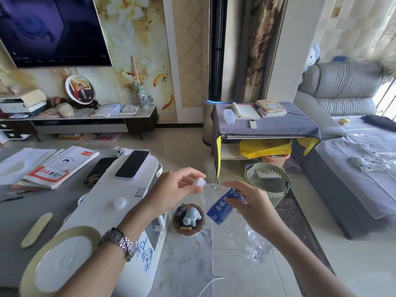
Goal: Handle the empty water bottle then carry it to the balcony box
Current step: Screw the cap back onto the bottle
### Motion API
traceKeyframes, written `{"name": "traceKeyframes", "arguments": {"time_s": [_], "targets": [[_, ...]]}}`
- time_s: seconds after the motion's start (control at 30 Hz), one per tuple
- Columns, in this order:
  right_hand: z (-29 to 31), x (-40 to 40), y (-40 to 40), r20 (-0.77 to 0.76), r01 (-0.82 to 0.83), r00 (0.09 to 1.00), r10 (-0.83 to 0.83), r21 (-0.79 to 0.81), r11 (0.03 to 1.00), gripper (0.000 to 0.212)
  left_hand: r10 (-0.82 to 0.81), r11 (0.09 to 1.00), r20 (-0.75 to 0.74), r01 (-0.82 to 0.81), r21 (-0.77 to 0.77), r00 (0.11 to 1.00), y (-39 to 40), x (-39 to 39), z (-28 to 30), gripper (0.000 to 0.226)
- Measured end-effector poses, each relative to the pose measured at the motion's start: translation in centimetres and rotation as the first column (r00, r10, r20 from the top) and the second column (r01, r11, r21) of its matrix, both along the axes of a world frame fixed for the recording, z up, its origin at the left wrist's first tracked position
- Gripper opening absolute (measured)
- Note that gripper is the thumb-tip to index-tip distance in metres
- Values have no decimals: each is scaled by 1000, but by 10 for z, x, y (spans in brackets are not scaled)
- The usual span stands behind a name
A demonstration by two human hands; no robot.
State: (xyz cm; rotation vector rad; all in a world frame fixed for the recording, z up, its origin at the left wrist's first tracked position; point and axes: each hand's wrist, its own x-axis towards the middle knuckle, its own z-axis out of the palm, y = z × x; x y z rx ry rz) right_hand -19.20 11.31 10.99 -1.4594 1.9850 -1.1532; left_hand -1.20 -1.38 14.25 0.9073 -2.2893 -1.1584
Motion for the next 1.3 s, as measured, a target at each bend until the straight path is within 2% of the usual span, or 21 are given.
{"name": "traceKeyframes", "arguments": {"time_s": [0.17, 0.23, 0.3, 0.37, 0.43, 0.63, 0.93, 1.13, 1.3], "targets": [[-2, 0, -4, 39, -30, 999, 31, -5, 1000, 33, -82, 982, -102, 98, 159, 991, -4, 9, 0, 34], [-1, 1, -5, 36, -39, 999, 39, -6, 999, 34, -68, 978, -105, 87, 192, 992, -4, 11, -1, 38], [-1, 1, -6, 16, -43, 999, 44, -11, 999, 35, 5, 992, -72, 4, 128, 997, -2, 10, -2, 48], [-1, 2, -7, -3, -45, 999, 45, -13, 999, 35, 64, 998, -27, -63, 9, 998, 0, 10, -3, 45], [0, 2, -7, -12, -49, 999, 49, -9, 999, 35, 57, 998, -19, -58, -35, 998, 2, 10, -4, 40], [2, 1, -7, 73, -111, 991, 109, 23, 994, 33, 17, 1000, -54, -18, -14, 998, 2, 15, -7, 19], [8, -2, -5, 265, -222, 943, 204, 39, 974, 37, -49, 998, -89, 51, 25, 995, 3, 20, -10, 20], [8, -7, -4, 372, -276, 897, 238, 53, 960, 35, -84, 996, -80, 83, -20, 993, 7, 21, -10, 21], [1, -5, -7, 430, -257, 877, 214, 43, 966, 32, 43, 999, -82, -42, 21, 996, 7, 17, -14, 25]]}}
